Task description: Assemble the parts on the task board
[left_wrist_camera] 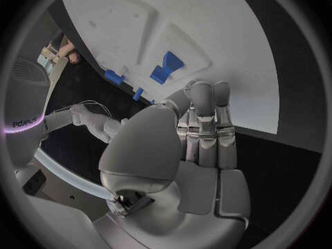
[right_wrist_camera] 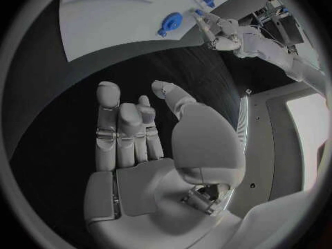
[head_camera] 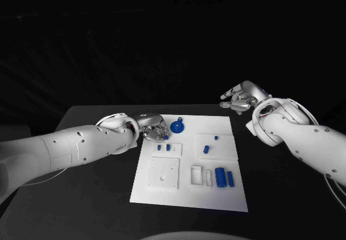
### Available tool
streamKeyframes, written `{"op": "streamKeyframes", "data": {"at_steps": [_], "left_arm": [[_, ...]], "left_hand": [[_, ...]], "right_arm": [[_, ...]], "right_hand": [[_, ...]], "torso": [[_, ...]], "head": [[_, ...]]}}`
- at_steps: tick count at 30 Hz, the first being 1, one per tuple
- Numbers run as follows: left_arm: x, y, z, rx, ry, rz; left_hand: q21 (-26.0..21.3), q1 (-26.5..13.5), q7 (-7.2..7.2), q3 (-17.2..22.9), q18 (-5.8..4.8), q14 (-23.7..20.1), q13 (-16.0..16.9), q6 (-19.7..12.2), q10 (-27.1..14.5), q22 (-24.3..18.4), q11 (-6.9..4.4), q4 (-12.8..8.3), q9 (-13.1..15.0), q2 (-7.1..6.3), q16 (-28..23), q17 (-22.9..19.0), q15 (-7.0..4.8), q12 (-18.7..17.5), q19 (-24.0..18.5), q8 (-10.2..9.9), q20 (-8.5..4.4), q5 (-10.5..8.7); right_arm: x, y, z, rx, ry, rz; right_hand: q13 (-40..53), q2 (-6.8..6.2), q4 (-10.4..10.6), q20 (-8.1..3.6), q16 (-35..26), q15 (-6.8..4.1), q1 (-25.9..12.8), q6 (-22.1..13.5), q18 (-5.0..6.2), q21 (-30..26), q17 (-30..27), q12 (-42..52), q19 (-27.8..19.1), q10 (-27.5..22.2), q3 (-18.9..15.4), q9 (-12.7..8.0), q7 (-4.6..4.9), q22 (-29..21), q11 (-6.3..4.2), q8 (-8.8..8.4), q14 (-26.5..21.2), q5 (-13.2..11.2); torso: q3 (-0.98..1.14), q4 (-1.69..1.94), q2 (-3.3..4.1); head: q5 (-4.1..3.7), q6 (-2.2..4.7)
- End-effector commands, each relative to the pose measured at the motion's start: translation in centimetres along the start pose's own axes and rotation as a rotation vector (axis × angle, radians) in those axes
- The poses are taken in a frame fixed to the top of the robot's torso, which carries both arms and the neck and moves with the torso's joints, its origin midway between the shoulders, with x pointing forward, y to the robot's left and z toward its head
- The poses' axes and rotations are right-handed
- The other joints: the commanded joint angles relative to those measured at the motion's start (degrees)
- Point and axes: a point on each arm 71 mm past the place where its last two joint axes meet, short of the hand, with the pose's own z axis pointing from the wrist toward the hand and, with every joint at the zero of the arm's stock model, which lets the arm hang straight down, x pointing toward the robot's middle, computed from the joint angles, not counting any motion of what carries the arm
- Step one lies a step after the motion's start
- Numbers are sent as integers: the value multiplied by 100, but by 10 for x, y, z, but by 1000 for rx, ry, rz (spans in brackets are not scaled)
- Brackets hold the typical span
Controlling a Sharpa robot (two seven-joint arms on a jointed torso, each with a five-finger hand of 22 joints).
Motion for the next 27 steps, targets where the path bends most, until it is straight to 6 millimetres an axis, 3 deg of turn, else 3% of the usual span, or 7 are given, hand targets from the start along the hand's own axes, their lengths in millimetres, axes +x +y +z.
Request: {"op": "streamKeyframes", "data": {"at_steps": [1,20,27], "left_arm": [[3,-2,1,2,6,-13],[0,6,-1,-35,-16,0],[-7,5,-3,-8,-114,-20]], "left_hand": [[25,59,13,-34,75,-36,12,-57,-12,118,-9,-1,-3,4,-31,7,6,4,-25,5,12,8],[75,90,19,-52,87,-26,12,-138,-11,122,-3,-33,-3,-26,-43,33,9,4,-37,8,15,10],[89,92,-15,-26,82,-7,13,-596,18,109,-18,-54,-17,-81,-60,34,1,5,1,3,11,10]], "right_arm": [[1,1,0,-3,11,-7],[1,-1,0,0,18,-9],[2,-2,1,5,21,-9]], "right_hand": [[-4,51,-9,15,-33,-14,-2,26,57,-36,-5,9,160,-36,-2,7,14,237,-13,-4,-41,-23],[-11,44,-5,18,-34,-12,8,16,61,-40,-4,2,158,-43,-15,6,17,237,-11,-5,-43,-35],[-12,42,-9,18,-39,-11,15,3,63,-54,-8,2,156,-44,-14,6,21,234,-10,-5,-46,-34]], "torso": [[0,0,0],[0,2,1],[-1,6,-1]], "head": [[2,-5],[-8,-12],[-1,-7]]}}
